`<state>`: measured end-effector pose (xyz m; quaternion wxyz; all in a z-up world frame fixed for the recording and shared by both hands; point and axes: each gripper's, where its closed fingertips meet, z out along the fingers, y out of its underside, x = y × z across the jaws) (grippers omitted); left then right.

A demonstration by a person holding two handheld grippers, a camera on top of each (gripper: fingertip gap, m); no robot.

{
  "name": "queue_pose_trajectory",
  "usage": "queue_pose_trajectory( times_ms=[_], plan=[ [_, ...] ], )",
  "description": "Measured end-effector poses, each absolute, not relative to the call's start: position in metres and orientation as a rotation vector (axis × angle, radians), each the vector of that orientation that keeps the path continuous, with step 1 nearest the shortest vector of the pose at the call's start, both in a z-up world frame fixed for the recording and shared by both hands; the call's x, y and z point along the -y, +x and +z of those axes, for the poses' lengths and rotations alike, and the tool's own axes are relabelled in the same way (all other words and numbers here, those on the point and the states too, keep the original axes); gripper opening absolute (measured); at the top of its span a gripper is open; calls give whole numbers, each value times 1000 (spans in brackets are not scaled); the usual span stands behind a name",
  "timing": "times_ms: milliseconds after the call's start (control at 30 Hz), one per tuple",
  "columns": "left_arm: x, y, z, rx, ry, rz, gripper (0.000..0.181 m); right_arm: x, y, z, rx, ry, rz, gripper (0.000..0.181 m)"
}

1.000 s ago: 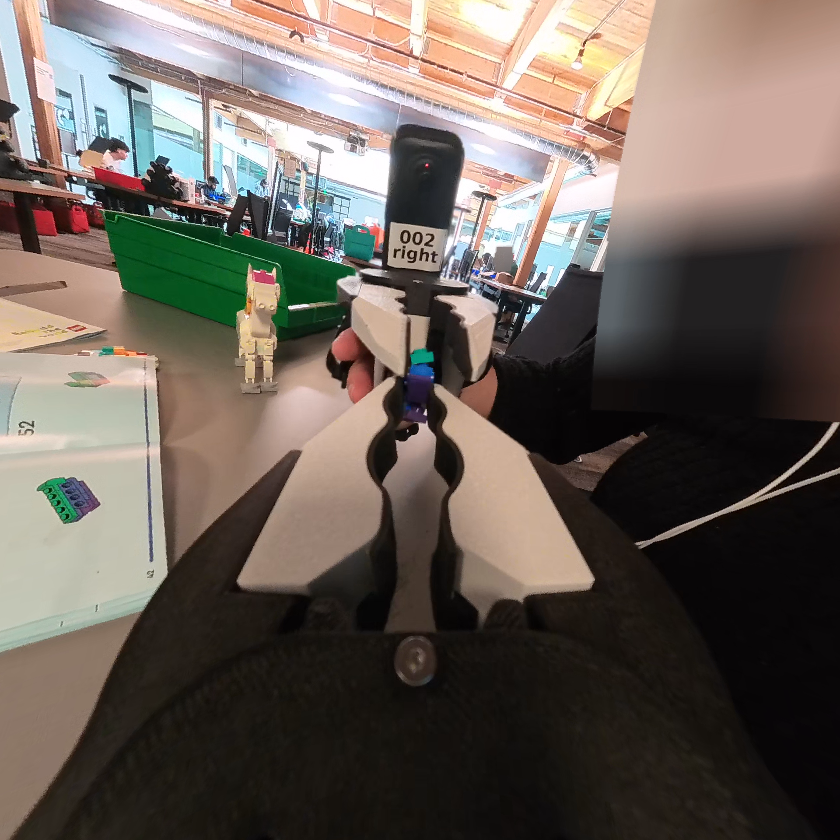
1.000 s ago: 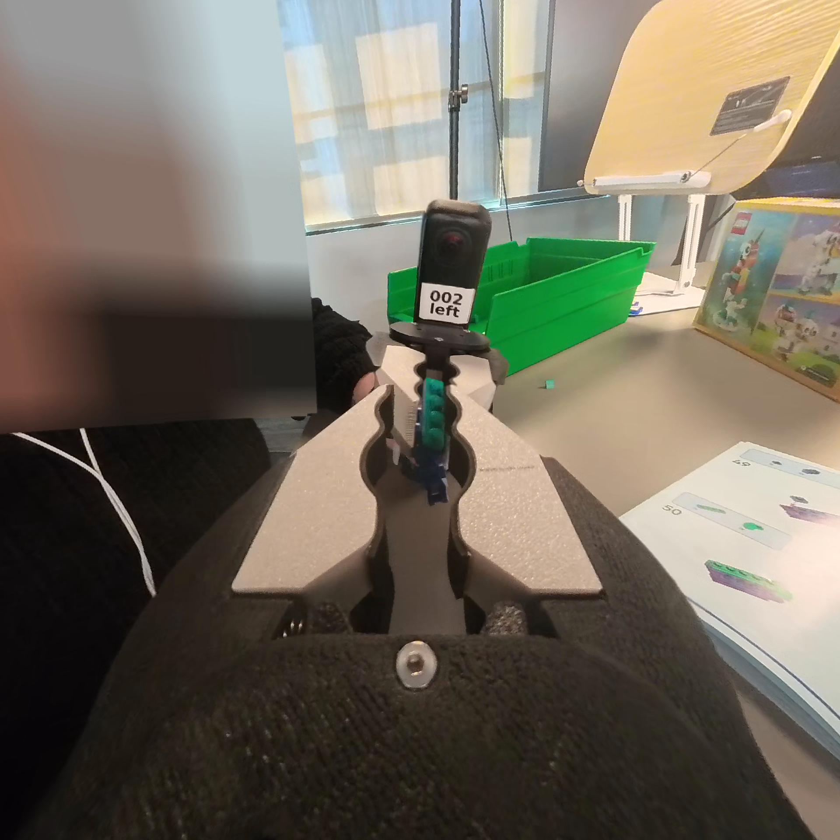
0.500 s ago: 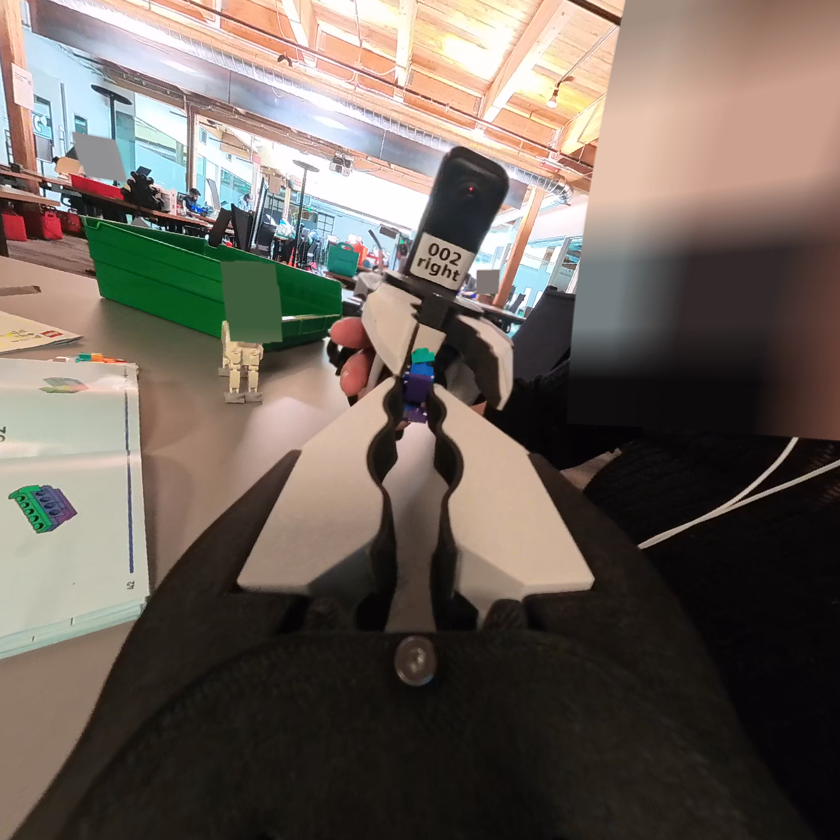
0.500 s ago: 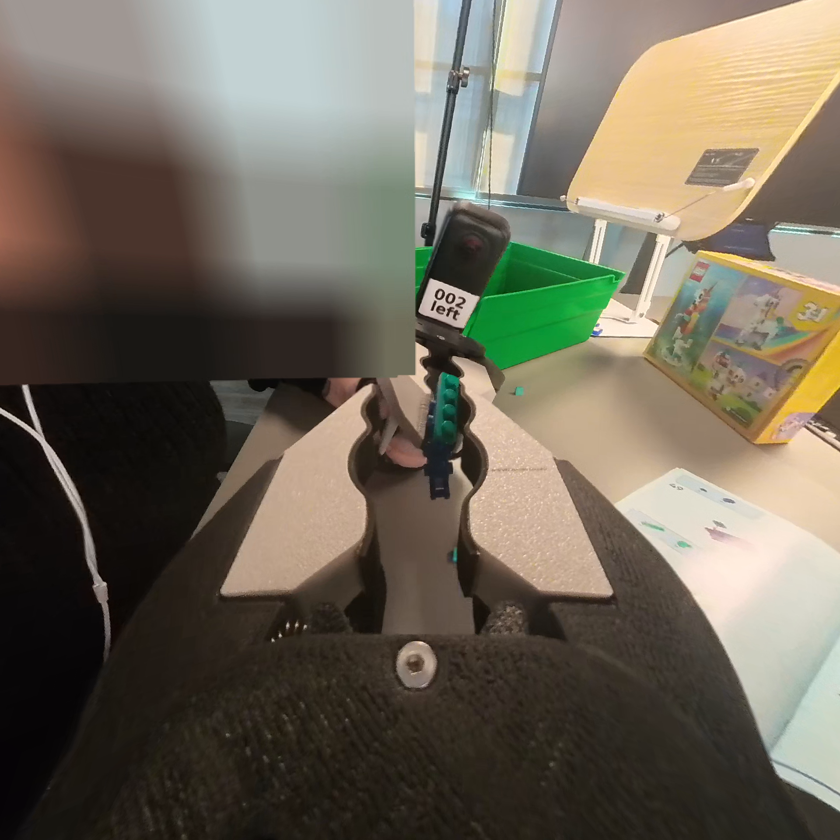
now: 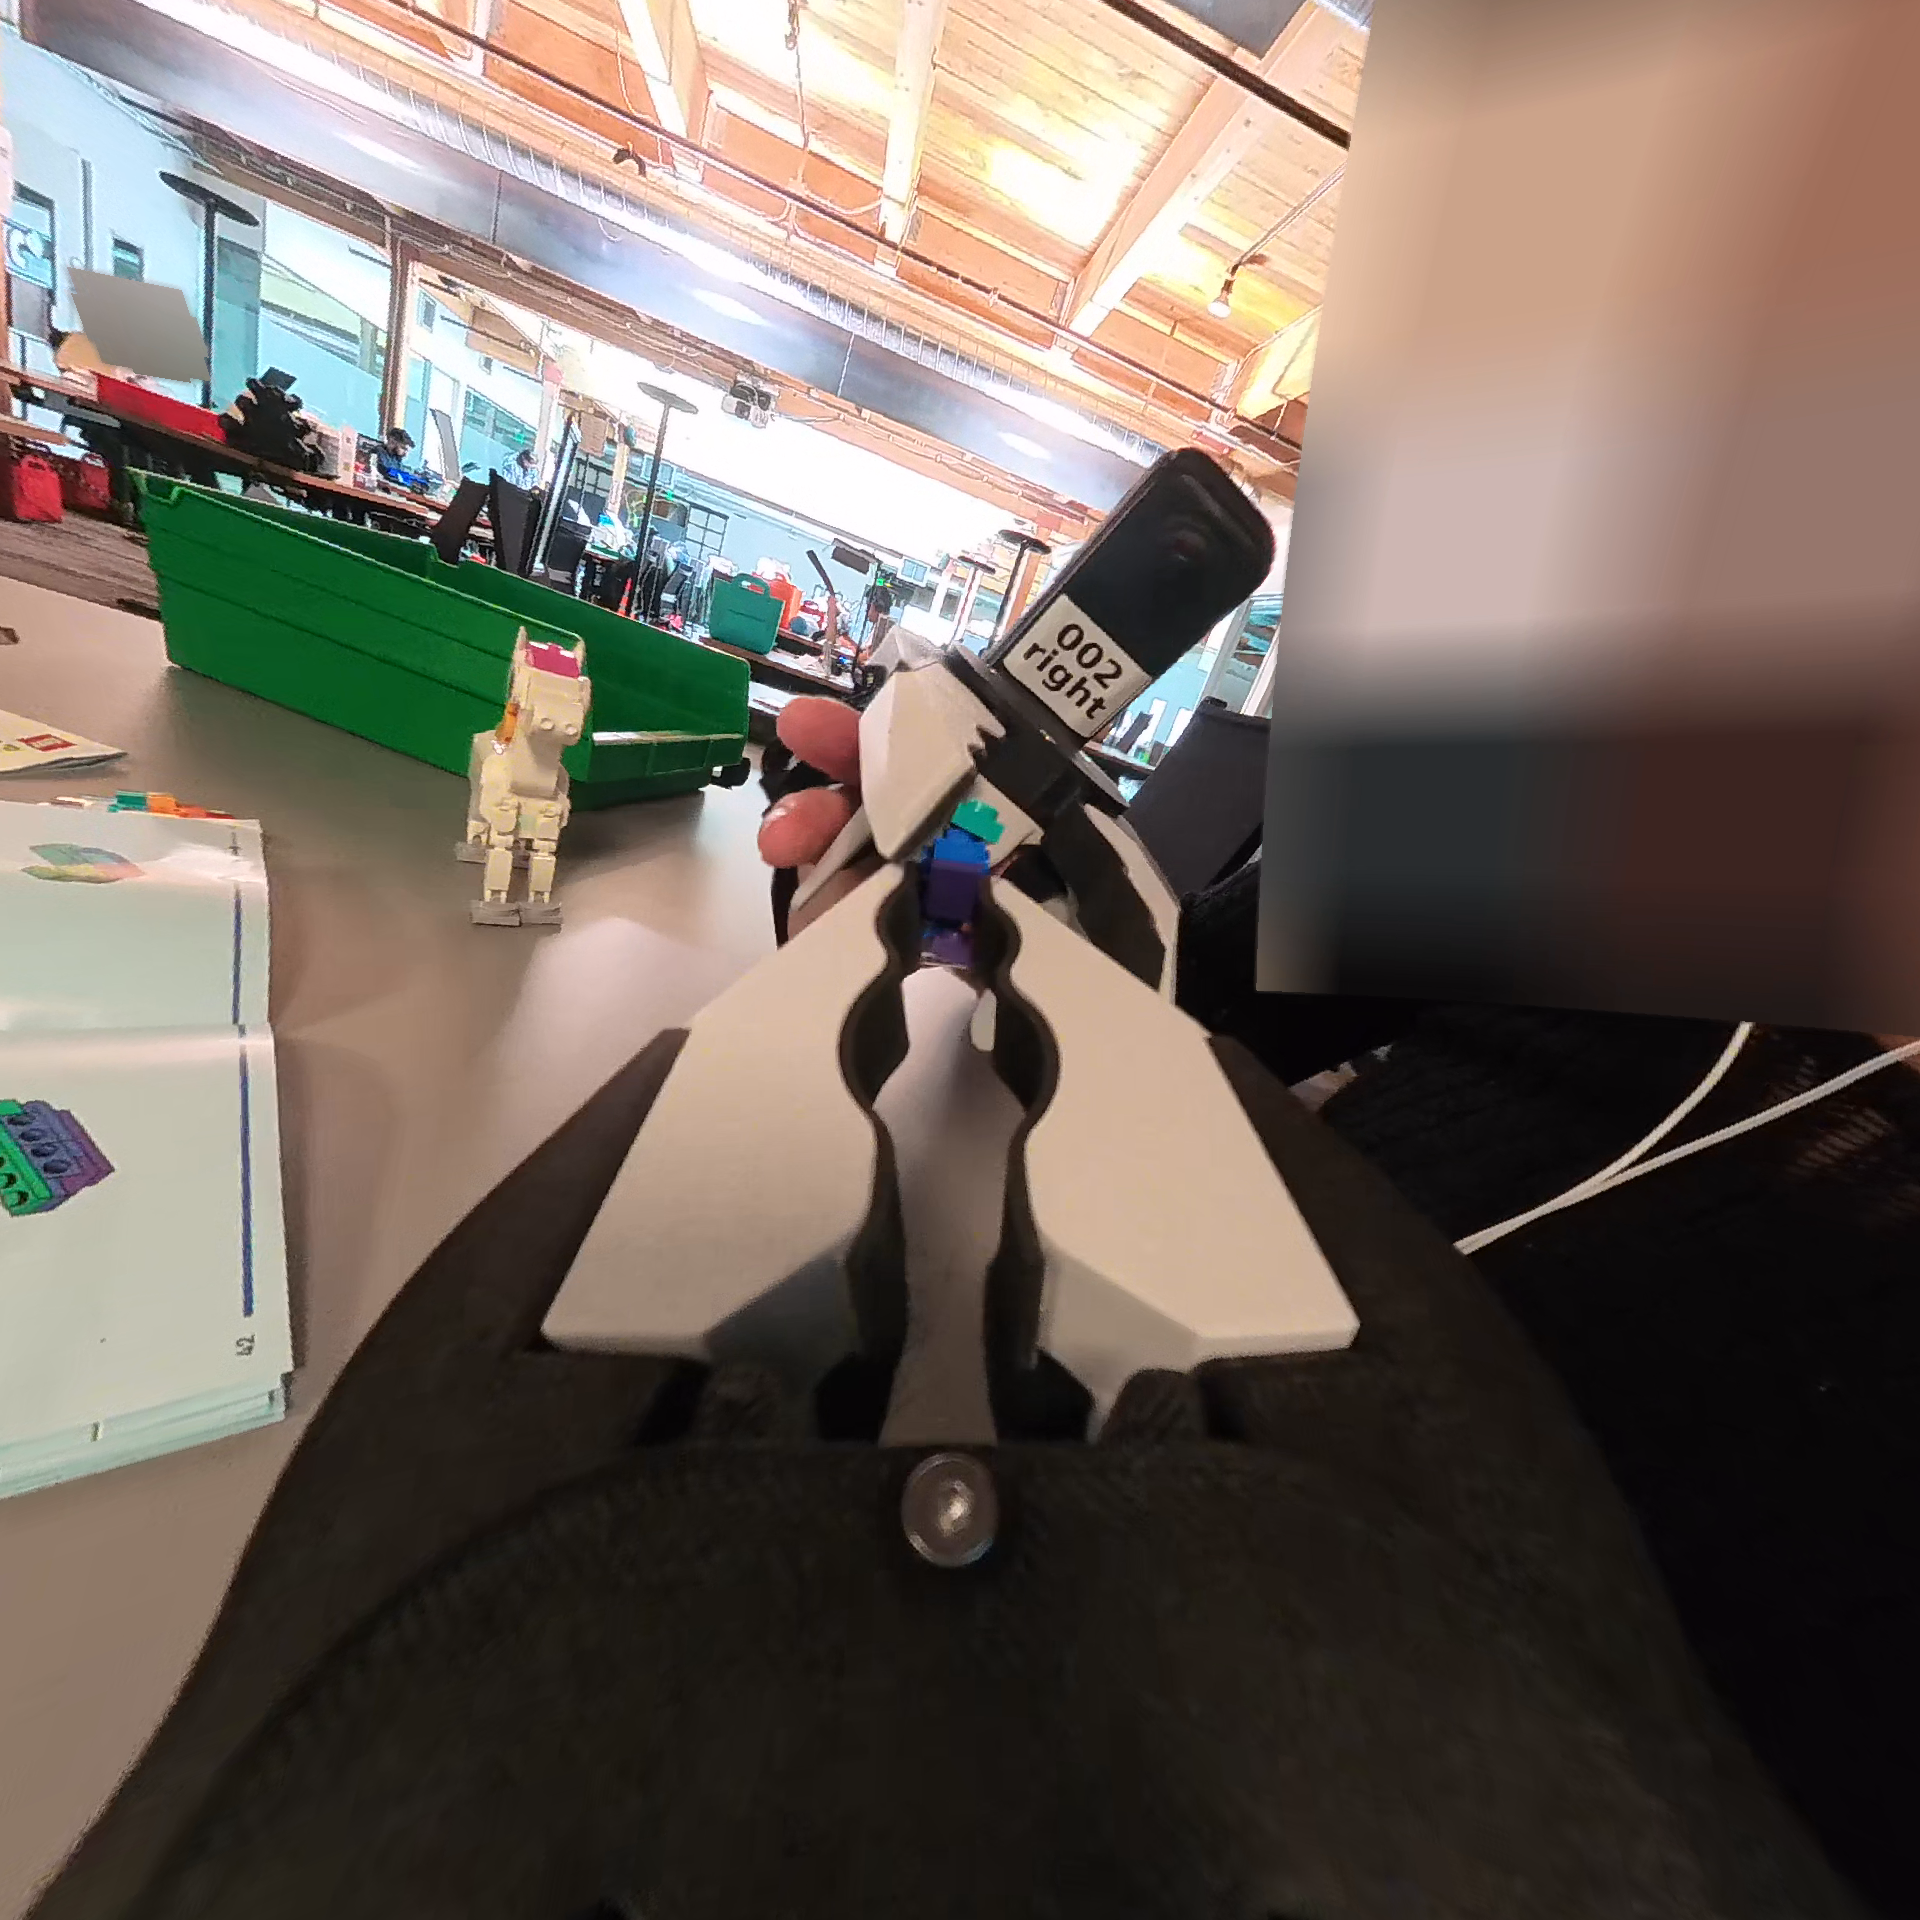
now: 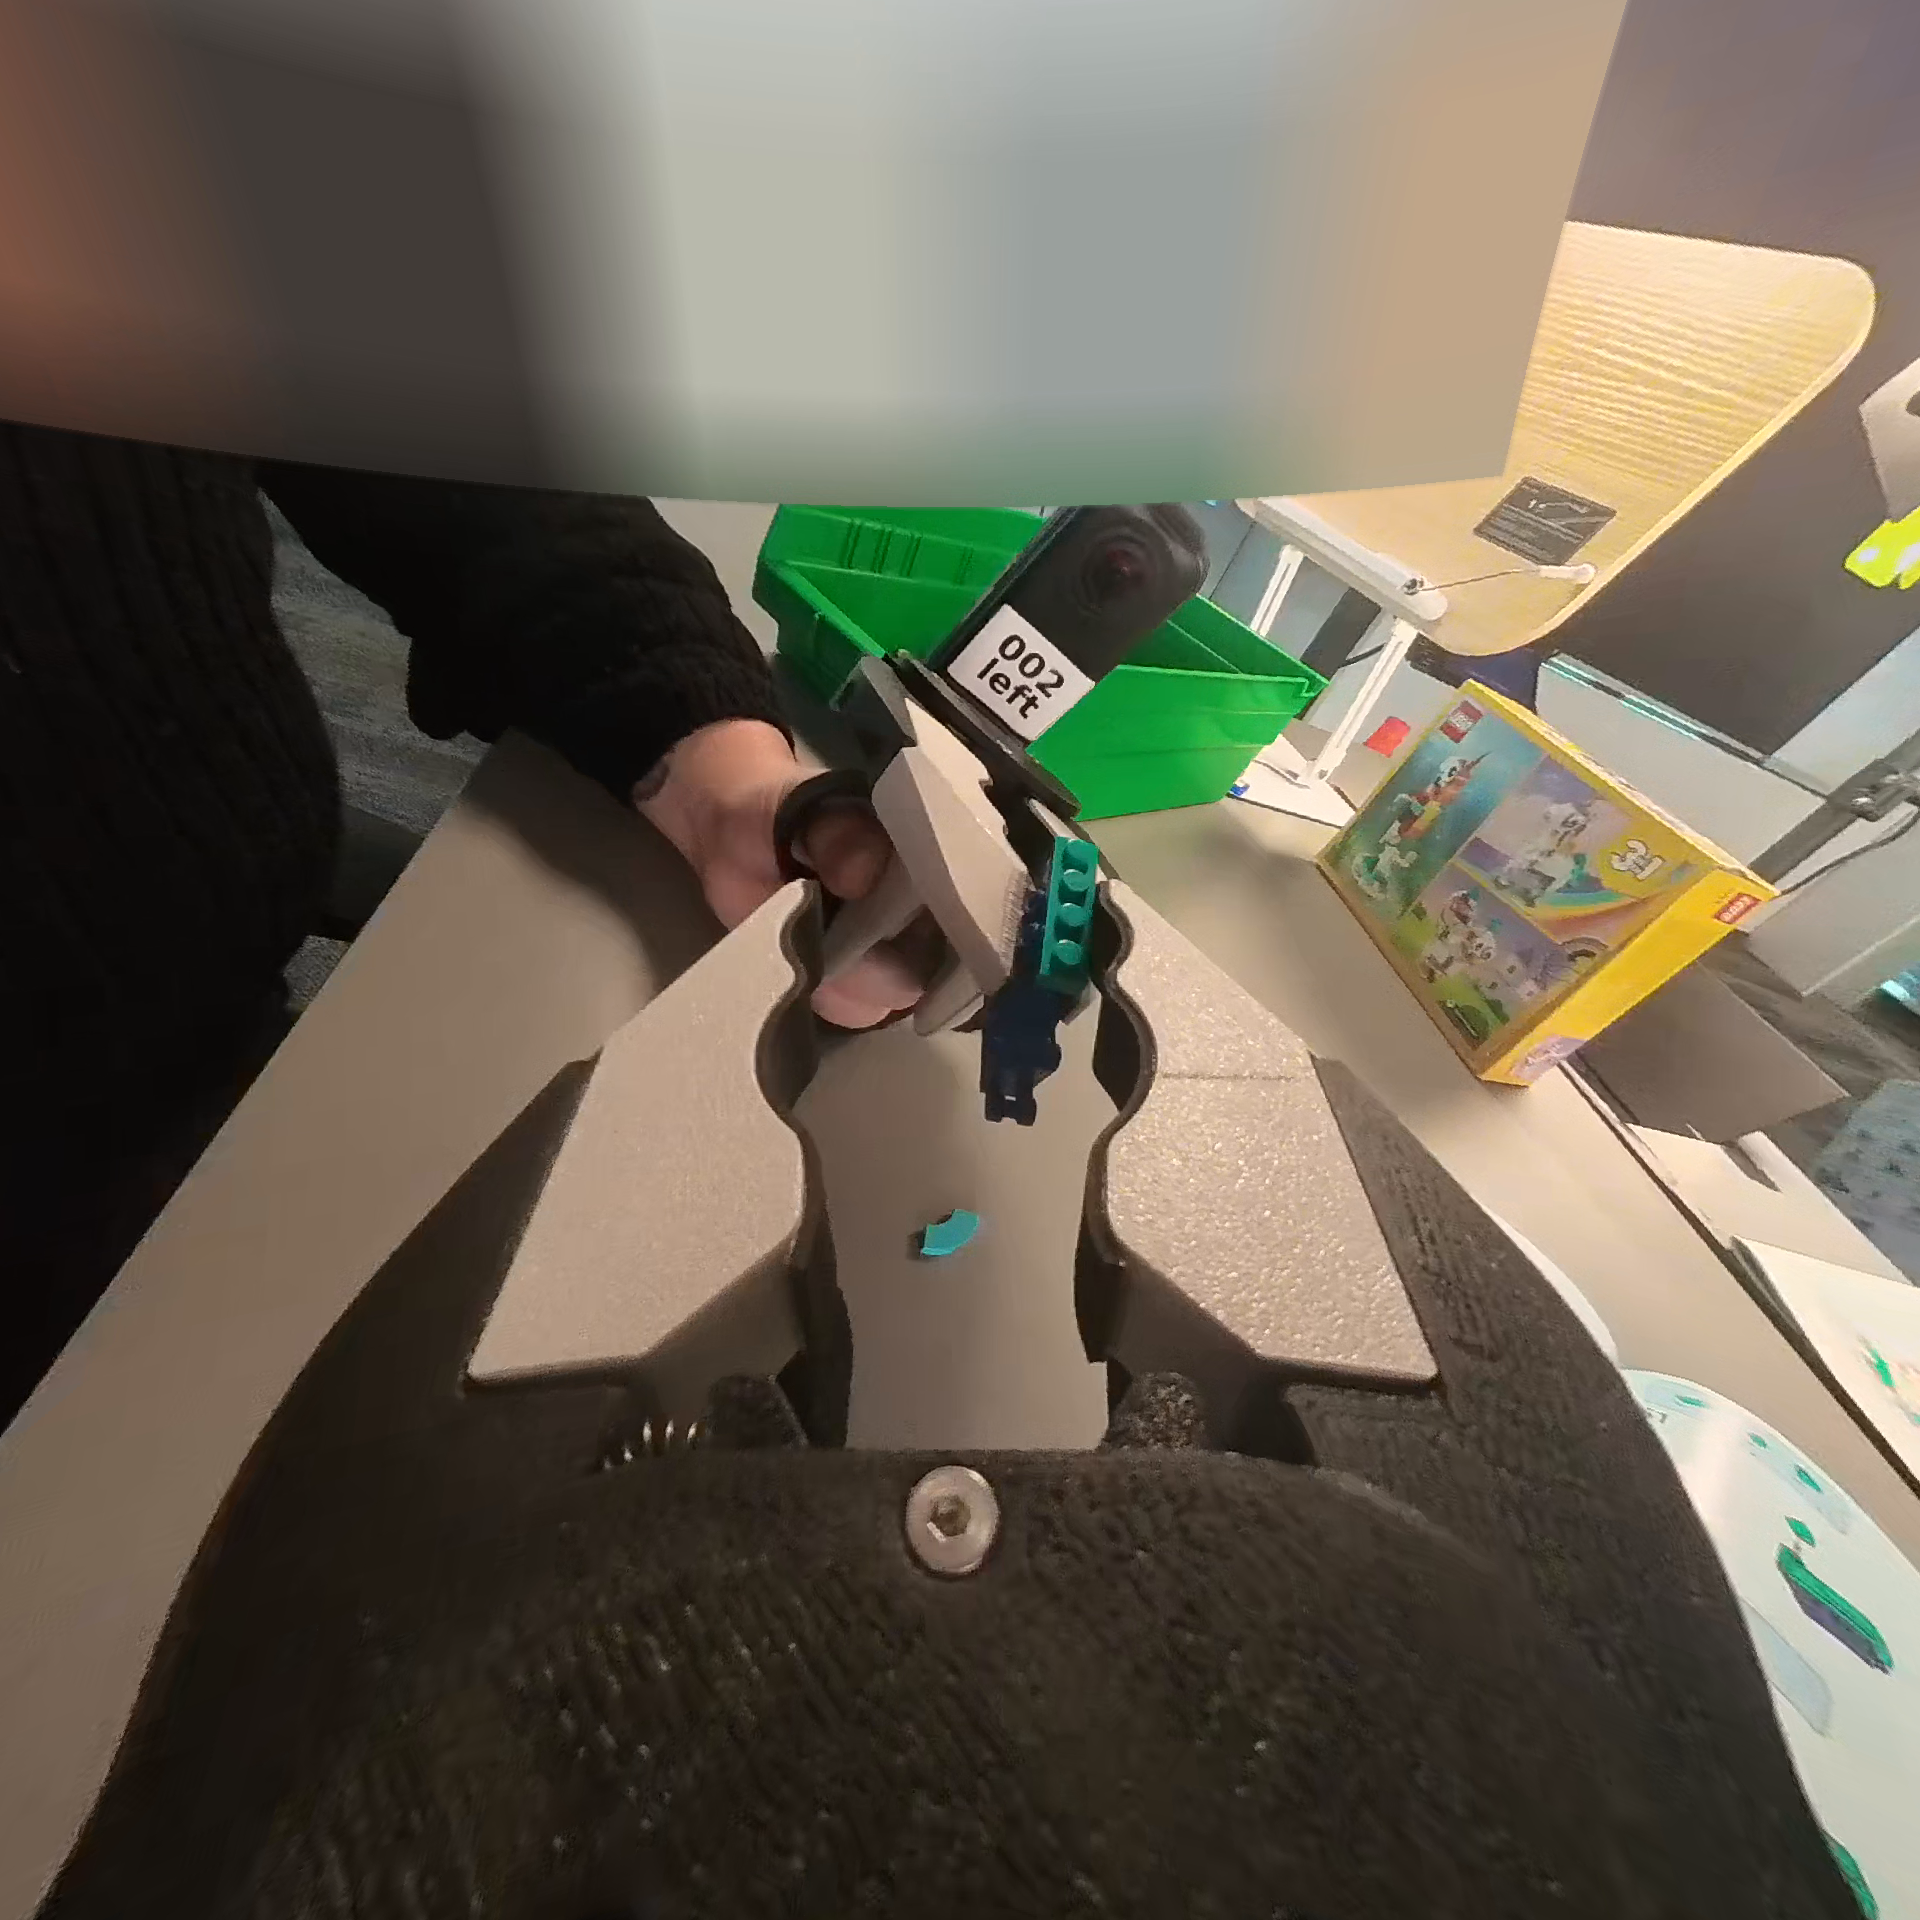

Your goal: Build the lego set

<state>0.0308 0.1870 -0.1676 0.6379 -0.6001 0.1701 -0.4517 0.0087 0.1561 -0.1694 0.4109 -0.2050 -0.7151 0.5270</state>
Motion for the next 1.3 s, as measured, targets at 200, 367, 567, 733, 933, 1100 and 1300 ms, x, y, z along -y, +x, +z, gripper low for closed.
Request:
queue_pose_trajectory(
  times_ms=[200,367,567,733,933,1100,1300],
  plan=[
    [-187,30,-167,-382,-1364,-1049,9,-161,9,-163,1761,-570,1405,47],
    [-187,28,-167,-379,-1365,-1037,8,-173,14,-147,1690,-696,1651,30],
    [-186,30,-168,-396,-1371,-1027,9,-178,12,-153,1721,-775,1683,19],
    [-186,30,-167,-394,-1369,-1023,9,-177,10,-157,1733,-794,1679,7],
    [-186,29,-167,-397,-1368,-1009,8,-177,9,-156,1704,-863,1811,7],
    [-187,28,-167,-387,-1371,-1014,9,-179,8,-157,1702,-847,1766,10],
    [-189,26,-168,-372,-1381,-1017,9,-179,8,-157,1696,-786,1666,7]
  ],
)
